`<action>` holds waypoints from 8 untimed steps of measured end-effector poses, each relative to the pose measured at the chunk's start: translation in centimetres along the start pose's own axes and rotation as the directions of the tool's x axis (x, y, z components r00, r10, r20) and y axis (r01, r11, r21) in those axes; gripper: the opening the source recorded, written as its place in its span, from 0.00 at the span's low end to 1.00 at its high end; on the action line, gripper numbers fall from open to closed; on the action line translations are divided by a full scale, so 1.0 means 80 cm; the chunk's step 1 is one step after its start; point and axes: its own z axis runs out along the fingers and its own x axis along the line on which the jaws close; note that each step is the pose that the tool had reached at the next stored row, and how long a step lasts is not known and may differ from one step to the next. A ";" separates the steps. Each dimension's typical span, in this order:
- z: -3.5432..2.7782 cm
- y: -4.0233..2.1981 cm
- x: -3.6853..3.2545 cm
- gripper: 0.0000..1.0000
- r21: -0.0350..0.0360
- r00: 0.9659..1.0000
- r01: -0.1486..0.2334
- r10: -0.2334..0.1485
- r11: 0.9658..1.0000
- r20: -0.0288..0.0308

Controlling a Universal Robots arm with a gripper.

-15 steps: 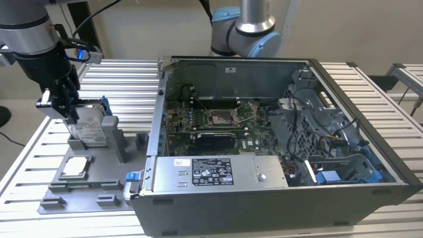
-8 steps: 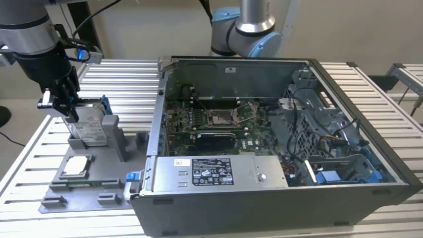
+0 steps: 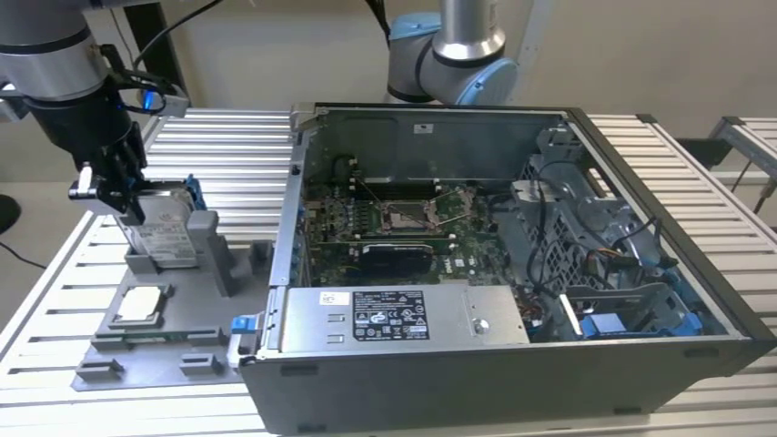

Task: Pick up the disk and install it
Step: 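Pick up the disk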

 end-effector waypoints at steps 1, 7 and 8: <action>0.0000 0.0001 0.0005 0.00 0.000 1.000 0.000 0.000 1.000 0.001; -0.0001 0.0000 0.0004 0.00 0.000 1.000 0.000 0.000 1.000 -0.004; -0.0001 0.0000 0.0000 0.00 -0.001 1.000 0.000 0.000 1.000 -0.010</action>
